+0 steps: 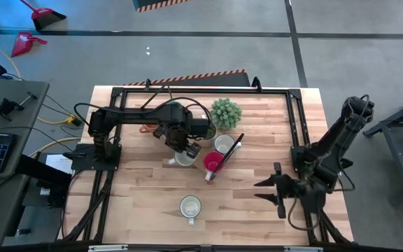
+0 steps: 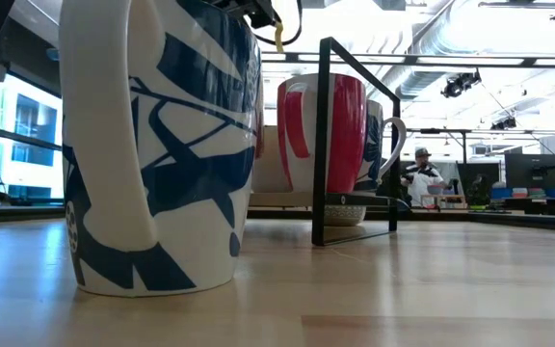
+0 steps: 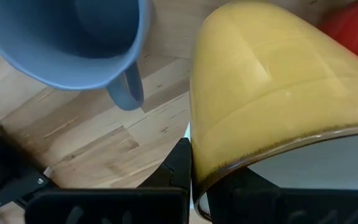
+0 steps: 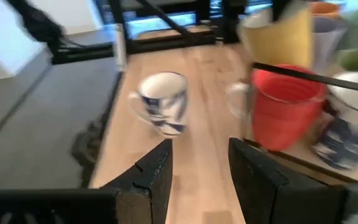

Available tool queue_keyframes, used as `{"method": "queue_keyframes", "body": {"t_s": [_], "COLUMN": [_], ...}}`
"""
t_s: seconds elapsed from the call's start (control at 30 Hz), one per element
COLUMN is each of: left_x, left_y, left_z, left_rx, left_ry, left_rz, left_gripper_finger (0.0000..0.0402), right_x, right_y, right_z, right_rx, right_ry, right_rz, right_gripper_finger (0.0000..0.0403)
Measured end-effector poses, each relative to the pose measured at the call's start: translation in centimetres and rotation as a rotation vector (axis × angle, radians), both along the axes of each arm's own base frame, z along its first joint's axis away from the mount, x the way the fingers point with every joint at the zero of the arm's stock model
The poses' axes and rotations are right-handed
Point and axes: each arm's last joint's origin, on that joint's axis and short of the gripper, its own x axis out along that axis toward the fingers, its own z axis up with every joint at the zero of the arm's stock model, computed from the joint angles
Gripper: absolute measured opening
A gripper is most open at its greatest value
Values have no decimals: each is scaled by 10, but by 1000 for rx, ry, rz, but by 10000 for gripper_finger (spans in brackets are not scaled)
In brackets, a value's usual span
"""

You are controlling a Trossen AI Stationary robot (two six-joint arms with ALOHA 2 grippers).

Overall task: Place coffee mugs
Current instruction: Put the yellow mug on the shelf

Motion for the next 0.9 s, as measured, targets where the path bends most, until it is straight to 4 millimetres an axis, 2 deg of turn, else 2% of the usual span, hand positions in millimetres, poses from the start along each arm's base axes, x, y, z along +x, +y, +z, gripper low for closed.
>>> {"method": "queue_keyframes", "body": {"t_s": [0.17, 0.43, 0.63, 0.9], "left_x": [0, 5, 10, 10], "left_y": [0, 4, 4, 8], "left_z": [0, -8, -17, -16], "left_rx": [1, -36, -43, -46], "left_ry": [1, 28, 57, 57], "left_rz": [11, 82, 85, 112], "left_gripper_finger": [8, 8, 8, 8], "right_x": [-13, -15, -14, -14], "right_y": [4, 5, 6, 7], "right_z": [-3, -3, -2, -1], "right_rx": [-14, 1, 27, 58], "right_ry": [-13, -21, -17, -14], "right_rz": [-31, -41, -32, -21], "right_gripper_finger": [123, 89, 87, 87]}}
